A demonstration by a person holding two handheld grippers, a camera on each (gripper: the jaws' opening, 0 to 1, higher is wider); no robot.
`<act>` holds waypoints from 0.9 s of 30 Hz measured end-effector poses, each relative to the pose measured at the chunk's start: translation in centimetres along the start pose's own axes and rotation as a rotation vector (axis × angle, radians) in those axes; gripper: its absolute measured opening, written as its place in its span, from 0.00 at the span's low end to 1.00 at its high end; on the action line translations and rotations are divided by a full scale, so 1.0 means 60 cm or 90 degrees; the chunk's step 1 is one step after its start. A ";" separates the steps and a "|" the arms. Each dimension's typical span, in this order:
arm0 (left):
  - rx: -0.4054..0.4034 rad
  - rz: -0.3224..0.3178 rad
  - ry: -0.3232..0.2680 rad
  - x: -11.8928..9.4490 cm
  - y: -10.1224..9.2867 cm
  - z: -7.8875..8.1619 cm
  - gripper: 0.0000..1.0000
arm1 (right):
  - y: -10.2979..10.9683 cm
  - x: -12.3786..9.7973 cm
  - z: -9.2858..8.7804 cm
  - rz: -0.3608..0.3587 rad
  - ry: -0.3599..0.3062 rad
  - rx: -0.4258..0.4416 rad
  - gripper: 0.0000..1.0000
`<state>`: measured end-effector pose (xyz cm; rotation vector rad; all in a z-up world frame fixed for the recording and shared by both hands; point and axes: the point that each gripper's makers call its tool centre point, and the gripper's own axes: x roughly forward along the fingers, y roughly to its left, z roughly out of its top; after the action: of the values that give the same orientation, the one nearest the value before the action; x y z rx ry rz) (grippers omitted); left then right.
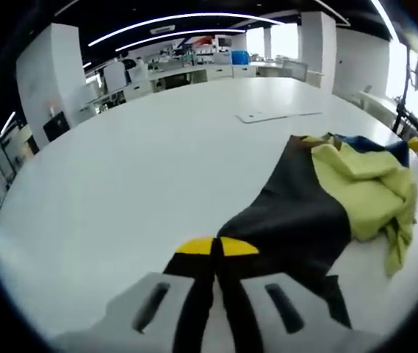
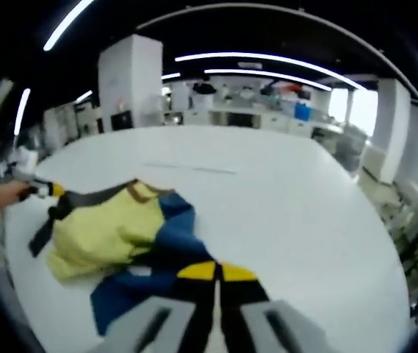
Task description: Fold the garment on the visible template until the final outline fits inside the template.
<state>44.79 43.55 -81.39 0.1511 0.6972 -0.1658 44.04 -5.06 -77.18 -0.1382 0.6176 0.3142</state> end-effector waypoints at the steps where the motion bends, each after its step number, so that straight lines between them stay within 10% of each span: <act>1: 0.001 0.001 0.001 0.000 0.002 -0.001 0.00 | -0.005 0.002 0.000 -0.006 0.005 -0.010 0.00; 14: 0.003 0.013 0.012 0.010 0.022 -0.005 0.00 | -0.098 0.061 0.007 -0.082 0.069 -0.115 0.00; 27: -0.027 0.027 0.025 0.014 0.046 -0.020 0.00 | -0.116 0.132 -0.002 -0.091 0.122 -0.173 0.00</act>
<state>45.22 46.37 -82.58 0.1284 0.7359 -0.1080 52.37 -9.67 -81.69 -0.4751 0.7488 0.2473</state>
